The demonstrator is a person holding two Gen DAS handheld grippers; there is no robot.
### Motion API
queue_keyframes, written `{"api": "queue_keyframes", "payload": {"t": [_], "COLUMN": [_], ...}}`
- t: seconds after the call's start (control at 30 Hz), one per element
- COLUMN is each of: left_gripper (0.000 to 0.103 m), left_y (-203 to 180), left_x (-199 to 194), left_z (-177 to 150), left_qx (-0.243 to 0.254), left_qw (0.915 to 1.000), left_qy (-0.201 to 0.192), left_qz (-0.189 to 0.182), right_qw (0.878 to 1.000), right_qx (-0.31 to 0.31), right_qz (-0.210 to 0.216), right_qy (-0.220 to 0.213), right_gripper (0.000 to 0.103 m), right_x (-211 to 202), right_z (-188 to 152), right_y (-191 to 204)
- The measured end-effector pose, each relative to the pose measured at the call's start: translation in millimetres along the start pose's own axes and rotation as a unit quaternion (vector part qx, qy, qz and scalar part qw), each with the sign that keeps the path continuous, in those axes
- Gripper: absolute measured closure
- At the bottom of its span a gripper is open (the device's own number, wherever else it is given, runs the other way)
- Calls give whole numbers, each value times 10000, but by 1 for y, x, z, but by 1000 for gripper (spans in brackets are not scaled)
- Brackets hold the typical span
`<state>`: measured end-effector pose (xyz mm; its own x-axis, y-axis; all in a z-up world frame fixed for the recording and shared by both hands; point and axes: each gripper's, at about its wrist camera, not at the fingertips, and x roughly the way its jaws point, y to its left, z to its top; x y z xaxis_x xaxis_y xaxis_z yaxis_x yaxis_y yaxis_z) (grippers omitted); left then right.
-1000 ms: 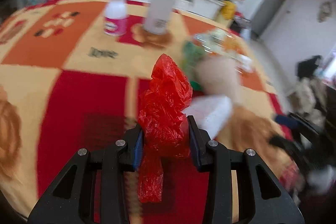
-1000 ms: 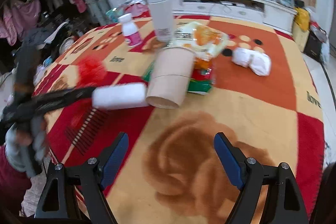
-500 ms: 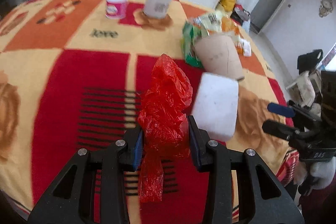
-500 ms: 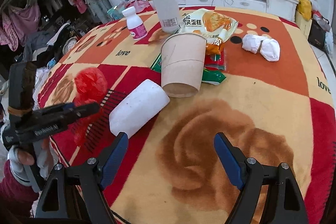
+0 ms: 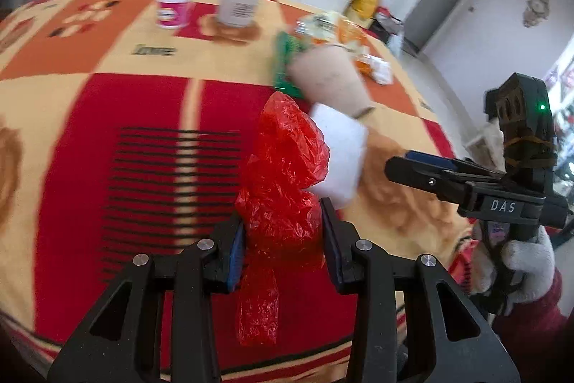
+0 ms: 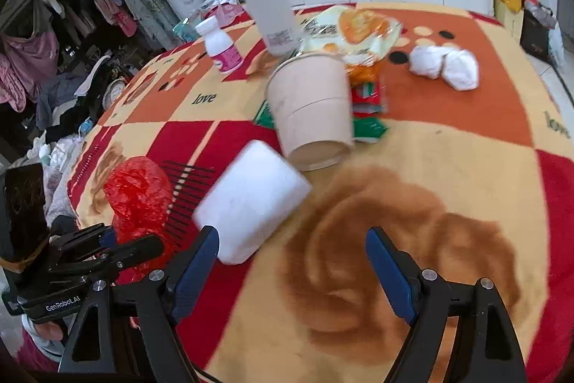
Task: Collect trash
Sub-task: 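Grasp the white foam block with the right tool while the left tool holds the red bag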
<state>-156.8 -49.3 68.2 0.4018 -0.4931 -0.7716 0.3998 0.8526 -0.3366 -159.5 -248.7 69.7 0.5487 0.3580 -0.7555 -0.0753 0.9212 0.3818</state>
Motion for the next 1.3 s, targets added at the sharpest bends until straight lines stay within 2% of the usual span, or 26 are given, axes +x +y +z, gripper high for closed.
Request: {"api": "queue_keyframes", "payload": {"t": [0.2, 0.47, 0.57, 0.73, 0.93, 1.0, 1.2, 1.3], "left_gripper": [68, 68, 68, 68, 68, 68, 68, 68], "left_y": [31, 39, 41, 42, 36, 31, 6, -6], "left_x": [-18, -20, -19, -21, -21, -19, -13, -11], "left_z": [-10, -11, -10, -8, -11, -10, -4, -2], "left_qx": [-357, -320, -371, -403, -388, -380, -245, -147], "left_qw": [9987, 9989, 9989, 9987, 9988, 9989, 9992, 9994], "left_qy": [-179, -228, -239, -303, -299, -292, -286, -278], "left_qz": [312, 272, 182, 78, 20, -10, -105, -152], "right_qw": [9992, 9981, 9967, 9964, 9993, 9994, 9980, 9960], "right_qx": [321, 489, 622, 369, -112, -232, -596, -848], "right_qz": [183, -370, -466, -728, -332, -208, -195, -179], "right_qy": [174, 107, 215, 236, 158, 120, 67, 216], "right_gripper": [21, 19, 17, 17, 30, 31, 31, 31], "right_x": [29, 50, 60, 71, 54, 42, 8, -9], "right_z": [6, 17, 21, 21, 9, 5, -3, -6], "right_y": [20, 38, 40, 47, 40, 39, 39, 38]}}
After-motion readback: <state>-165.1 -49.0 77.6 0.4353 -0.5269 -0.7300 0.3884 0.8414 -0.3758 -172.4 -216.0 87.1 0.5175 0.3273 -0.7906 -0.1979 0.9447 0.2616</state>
